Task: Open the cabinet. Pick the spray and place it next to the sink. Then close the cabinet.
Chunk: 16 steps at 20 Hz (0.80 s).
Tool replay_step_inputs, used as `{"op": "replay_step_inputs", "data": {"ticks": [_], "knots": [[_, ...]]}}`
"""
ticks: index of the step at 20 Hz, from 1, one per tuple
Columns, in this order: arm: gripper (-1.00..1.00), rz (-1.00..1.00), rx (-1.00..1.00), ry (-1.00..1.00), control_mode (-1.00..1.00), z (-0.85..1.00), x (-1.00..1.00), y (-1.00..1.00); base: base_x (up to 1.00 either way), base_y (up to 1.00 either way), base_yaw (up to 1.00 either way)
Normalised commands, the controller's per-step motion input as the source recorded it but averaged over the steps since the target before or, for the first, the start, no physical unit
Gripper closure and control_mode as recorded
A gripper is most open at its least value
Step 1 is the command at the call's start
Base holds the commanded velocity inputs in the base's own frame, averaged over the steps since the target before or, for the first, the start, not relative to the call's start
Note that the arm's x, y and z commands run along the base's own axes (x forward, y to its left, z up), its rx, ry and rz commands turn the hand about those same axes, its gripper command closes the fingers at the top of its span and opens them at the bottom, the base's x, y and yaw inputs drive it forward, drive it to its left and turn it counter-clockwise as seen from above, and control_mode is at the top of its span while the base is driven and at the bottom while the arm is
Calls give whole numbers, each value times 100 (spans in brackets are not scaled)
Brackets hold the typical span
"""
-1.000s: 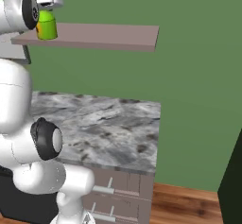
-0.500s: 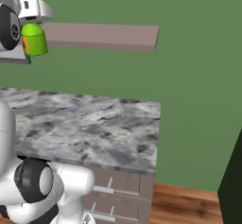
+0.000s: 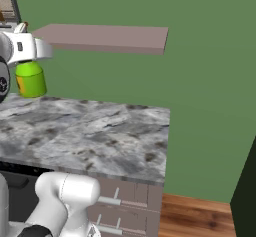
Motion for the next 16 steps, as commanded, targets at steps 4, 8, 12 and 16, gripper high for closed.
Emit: {"op": "replay_step_inputs", "data": {"ticks": [4,8,12,16], "knots": [[100,0,0,0,-100,-70,-91,-25,0,0,0],[100,0,0,0,-100,-46,-56,-15,0,0,0],[100,0,0,0,-100,-45,-35,-7,0,0,0],[100,0,0,0,-100,-15,-12,0,0,0,0]]}}
